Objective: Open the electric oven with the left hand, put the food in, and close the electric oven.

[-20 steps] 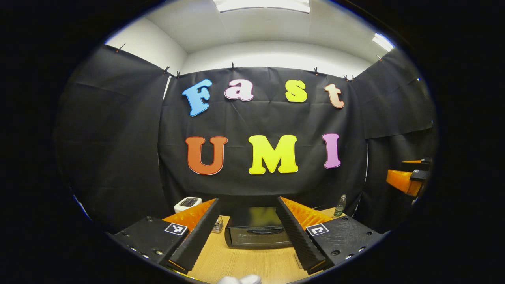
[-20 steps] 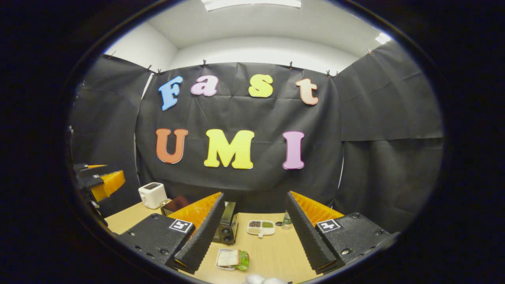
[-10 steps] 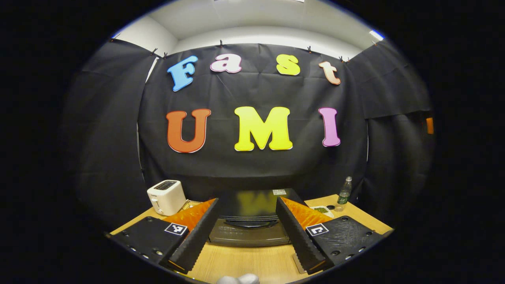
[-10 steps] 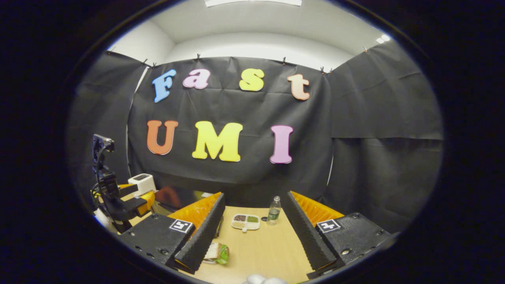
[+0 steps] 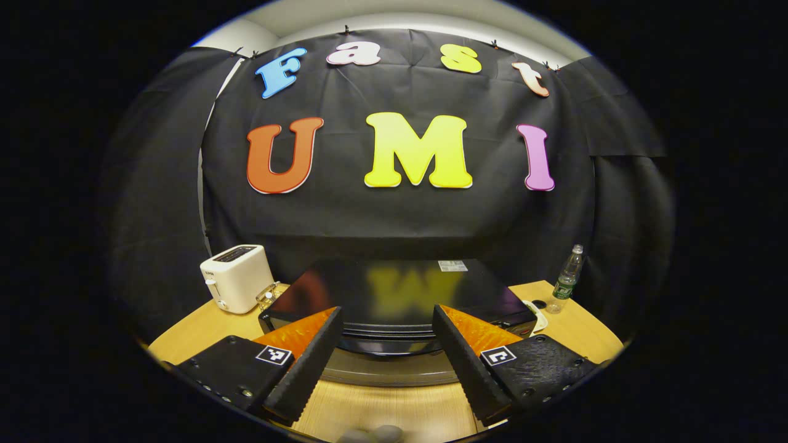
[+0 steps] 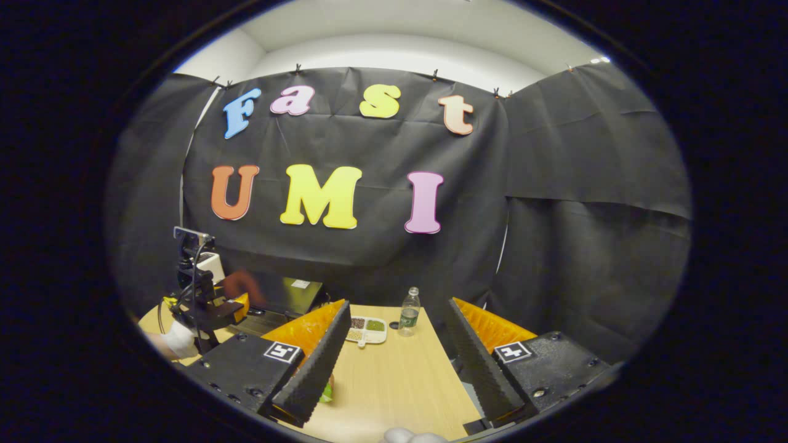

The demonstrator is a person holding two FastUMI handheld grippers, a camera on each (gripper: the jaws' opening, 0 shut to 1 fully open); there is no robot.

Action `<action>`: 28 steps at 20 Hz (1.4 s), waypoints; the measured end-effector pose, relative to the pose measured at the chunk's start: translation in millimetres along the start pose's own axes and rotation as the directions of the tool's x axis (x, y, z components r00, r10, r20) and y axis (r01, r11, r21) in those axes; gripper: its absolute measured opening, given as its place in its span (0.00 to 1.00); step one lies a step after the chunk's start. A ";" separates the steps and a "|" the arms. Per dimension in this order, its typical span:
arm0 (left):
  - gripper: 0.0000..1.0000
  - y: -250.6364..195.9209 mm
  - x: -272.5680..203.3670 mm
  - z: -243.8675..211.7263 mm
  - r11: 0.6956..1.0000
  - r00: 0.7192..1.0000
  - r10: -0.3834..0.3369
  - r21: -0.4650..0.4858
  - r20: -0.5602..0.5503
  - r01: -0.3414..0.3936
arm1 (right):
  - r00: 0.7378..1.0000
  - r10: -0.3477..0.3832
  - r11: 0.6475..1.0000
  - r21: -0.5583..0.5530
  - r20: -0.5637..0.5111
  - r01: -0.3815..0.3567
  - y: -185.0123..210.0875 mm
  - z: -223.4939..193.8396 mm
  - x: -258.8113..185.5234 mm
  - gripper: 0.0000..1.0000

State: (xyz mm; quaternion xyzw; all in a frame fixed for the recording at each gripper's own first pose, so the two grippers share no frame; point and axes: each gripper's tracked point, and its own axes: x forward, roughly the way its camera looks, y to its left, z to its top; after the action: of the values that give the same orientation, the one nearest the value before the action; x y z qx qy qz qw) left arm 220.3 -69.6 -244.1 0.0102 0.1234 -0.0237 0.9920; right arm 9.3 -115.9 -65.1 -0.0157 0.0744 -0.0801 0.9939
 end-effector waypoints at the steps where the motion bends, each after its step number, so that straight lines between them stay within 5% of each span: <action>1: 0.95 -0.1 4.5 -5.4 1.000 1.000 0.000 0.007 -0.013 0.000 | 1.000 0.001 1.000 0.000 -0.002 -0.001 2.0 0.0 2.4 0.96; 3: 0.86 -0.1 9.1 -18.8 1.000 0.999 0.000 0.019 -0.040 0.001 | 1.000 0.007 1.000 -0.008 -0.010 -0.007 5.7 -1.7 5.9 0.96; 4: 0.95 0.1 9.8 -23.9 1.000 0.998 0.002 0.019 -0.060 0.000 | 1.000 0.011 1.000 -0.010 -0.015 -0.011 8.4 -3.7 7.0 0.96; 6: 0.98 1.9 10.7 -23.4 0.999 0.999 0.003 0.035 -0.049 -0.001 | 1.000 0.016 1.000 -0.015 -0.018 -0.016 12.1 -4.1 10.1 0.96; 28: 0.99 6.6 -74.1 -87.6 0.999 0.995 -0.014 0.031 -0.102 0.018 | 0.996 0.086 0.995 -0.043 -0.004 -0.086 35.9 -12.7 -5.6 0.97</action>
State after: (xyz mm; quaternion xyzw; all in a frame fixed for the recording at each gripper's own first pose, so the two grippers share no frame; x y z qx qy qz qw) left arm 127.5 -57.5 -310.7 0.0264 0.1735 -0.0331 0.9839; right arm 7.5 -79.8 -78.3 -0.0340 0.0780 -0.0357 0.9957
